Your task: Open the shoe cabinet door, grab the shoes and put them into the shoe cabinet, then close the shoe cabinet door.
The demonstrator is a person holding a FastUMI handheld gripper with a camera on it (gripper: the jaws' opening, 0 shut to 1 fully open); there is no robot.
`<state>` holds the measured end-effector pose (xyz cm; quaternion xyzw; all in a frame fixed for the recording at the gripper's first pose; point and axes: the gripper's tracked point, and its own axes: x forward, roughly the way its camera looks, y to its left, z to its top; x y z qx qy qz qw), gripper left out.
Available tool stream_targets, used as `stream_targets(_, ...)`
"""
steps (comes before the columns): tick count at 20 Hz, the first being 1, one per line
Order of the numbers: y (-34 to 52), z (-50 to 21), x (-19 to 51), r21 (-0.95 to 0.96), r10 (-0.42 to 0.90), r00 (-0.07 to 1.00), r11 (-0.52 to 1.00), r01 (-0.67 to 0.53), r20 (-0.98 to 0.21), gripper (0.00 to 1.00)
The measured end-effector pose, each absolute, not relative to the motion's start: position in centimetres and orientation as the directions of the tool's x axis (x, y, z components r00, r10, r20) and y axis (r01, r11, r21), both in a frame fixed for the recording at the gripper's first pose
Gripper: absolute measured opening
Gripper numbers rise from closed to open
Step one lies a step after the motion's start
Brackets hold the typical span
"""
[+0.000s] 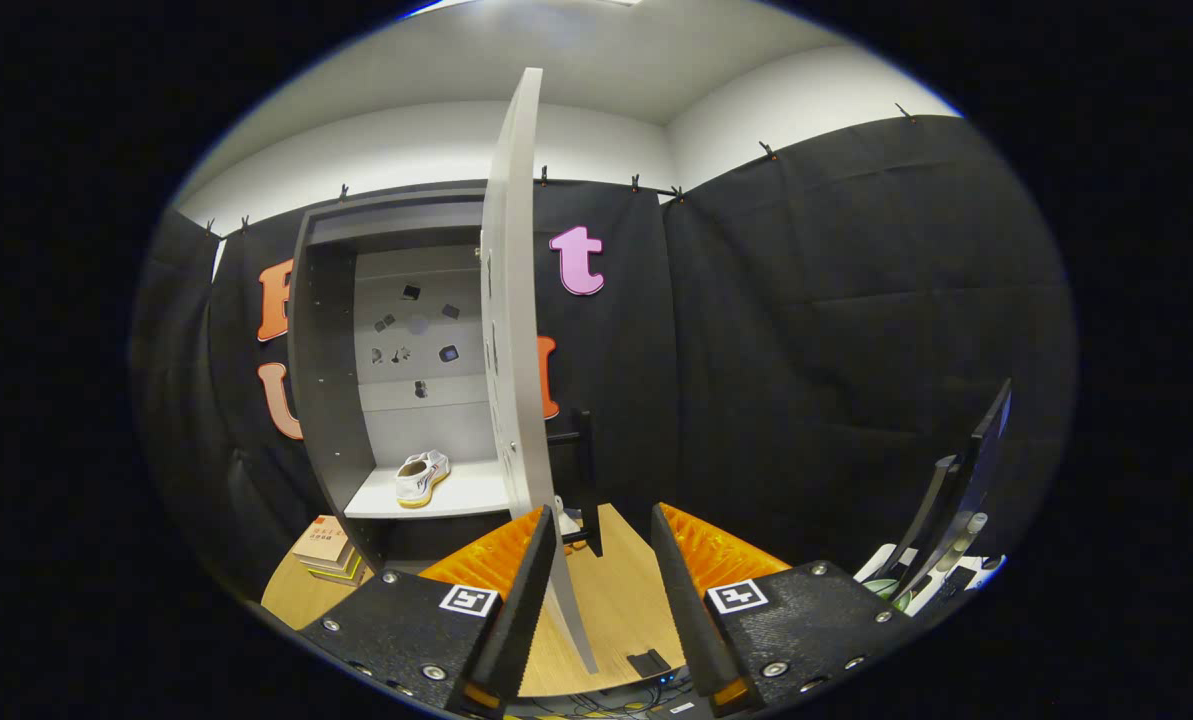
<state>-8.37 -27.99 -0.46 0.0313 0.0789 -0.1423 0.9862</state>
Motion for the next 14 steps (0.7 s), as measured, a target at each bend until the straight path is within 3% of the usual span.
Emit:
stream_targets(7,-29.4,-1.8,-4.8,0.001,-0.249,0.952,0.967,0.253,-0.181,0.69)
stream_targets(14,-28.4,-1.9,-4.7,0.013,-0.210,0.962,0.977,0.215,-0.173,0.70)
